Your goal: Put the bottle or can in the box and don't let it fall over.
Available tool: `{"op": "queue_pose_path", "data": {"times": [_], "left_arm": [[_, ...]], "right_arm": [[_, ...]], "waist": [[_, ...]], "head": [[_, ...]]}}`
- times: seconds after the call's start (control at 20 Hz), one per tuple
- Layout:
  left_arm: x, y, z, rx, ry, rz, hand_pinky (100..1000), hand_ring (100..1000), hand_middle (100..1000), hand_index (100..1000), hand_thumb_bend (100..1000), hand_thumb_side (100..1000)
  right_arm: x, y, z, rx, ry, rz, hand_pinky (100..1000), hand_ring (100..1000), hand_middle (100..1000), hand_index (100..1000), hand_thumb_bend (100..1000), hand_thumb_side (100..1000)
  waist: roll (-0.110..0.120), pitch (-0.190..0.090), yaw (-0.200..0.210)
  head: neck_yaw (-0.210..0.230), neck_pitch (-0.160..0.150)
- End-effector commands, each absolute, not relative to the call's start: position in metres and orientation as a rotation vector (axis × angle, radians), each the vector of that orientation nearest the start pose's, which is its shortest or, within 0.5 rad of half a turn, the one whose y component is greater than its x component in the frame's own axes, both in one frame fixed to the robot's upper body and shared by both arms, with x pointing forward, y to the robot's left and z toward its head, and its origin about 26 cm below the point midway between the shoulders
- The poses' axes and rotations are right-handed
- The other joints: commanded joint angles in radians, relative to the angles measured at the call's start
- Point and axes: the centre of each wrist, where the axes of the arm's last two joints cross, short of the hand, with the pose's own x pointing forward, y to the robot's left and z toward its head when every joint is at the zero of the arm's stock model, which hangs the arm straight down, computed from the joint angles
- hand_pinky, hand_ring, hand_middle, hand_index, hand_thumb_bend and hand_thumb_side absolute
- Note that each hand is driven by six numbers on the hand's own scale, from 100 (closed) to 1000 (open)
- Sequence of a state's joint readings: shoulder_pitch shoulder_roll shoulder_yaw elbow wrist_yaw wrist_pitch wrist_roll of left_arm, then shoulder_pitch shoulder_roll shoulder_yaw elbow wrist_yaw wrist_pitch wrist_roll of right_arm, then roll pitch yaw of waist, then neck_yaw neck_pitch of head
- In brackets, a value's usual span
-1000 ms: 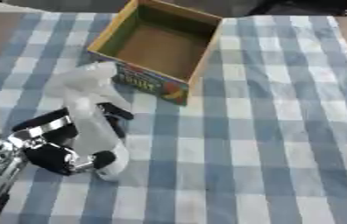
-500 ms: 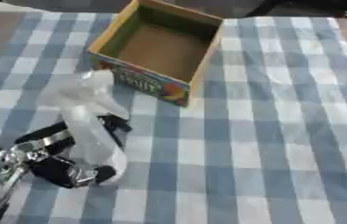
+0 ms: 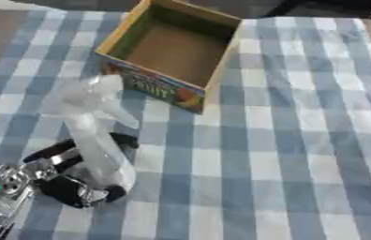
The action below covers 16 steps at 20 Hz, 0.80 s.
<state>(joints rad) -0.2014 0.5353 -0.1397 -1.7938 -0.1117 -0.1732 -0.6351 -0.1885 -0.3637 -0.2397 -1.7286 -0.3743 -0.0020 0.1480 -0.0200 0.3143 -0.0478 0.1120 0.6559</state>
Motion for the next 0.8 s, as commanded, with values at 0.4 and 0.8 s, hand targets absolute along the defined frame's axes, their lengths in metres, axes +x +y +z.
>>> {"op": "queue_pose_path", "data": {"times": [0.4,0.8], "left_arm": [[0.3093,0.2931,0.1319,-0.074,-1.707,-1.339,1000,661,794,659,100,280],[0.3094,0.2920,0.1380,-0.093,-1.728,-1.298,1000,651,787,494,100,340]], "right_arm": [[0.3080,-0.3662,0.1370,0.006,-1.997,0.063,858,1000,1000,990,100,717],[0.3074,-0.3666,0.1357,0.012,-1.994,0.063,859,1000,1000,990,100,717]], "waist": [[0.001,-0.016,-0.001],[-0.001,-0.019,-0.002]], "head": [[0.001,-0.014],[0.002,-0.012]]}}
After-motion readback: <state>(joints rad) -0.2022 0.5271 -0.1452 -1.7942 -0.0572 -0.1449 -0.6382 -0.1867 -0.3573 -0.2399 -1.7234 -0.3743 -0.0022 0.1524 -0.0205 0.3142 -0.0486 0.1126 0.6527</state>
